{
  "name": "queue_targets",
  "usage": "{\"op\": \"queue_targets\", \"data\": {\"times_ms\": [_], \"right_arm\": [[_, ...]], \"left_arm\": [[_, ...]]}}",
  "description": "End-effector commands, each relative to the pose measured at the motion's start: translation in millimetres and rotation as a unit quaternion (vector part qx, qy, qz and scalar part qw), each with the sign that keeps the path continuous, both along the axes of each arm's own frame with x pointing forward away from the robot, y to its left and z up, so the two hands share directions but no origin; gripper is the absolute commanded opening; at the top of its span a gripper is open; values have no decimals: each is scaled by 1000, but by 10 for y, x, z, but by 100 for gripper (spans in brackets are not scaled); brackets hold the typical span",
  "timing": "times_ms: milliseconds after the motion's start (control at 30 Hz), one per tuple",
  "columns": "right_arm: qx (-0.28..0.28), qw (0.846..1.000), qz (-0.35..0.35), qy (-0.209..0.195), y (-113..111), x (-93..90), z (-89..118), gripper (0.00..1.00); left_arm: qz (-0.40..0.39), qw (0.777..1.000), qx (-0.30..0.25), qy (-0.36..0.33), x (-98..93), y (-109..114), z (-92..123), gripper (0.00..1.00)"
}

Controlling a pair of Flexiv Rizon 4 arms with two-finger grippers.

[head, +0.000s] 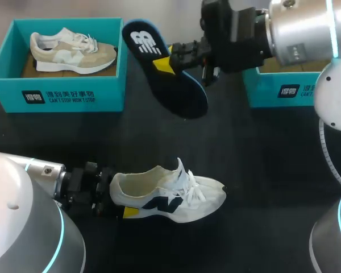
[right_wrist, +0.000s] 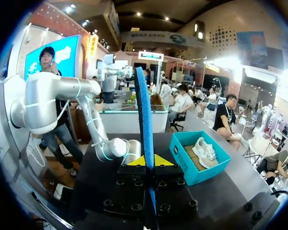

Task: Take the shoe out of the shoebox, open the shoe tongue, remove and reinsert the insole, then place the shoe into the shoebox

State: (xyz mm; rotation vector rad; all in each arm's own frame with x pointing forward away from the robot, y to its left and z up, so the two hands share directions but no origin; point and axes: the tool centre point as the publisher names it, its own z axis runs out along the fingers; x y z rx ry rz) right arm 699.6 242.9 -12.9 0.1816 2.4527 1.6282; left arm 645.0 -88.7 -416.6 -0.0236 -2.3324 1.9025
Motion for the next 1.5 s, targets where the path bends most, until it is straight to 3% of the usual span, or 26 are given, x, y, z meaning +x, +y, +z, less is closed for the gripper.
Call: {"op": "queue_targets", "data": {"times_ms": [33,233,400,1067,1233,1500], "right_arm": [[19,1000,-11,0,-374,-168,140,0],[32,999,-13,4,-624,-242,371,0],[43,998,11,36,-751,-283,462,0],[43,998,11,36,-751,-283,462,0],[49,996,-2,77,-989,-331,522,0],[56,994,-13,97,-1330,-497,680,0]], "left_arm": [[0,1000,0,0,9,0,-23,0],[0,1000,0,0,9,0,-23,0],[0,1000,0,0,9,0,-23,0],[0,1000,0,0,9,0,-23,0],[0,1000,0,0,9,0,-23,0],[0,1000,0,0,9,0,-23,0]]}}
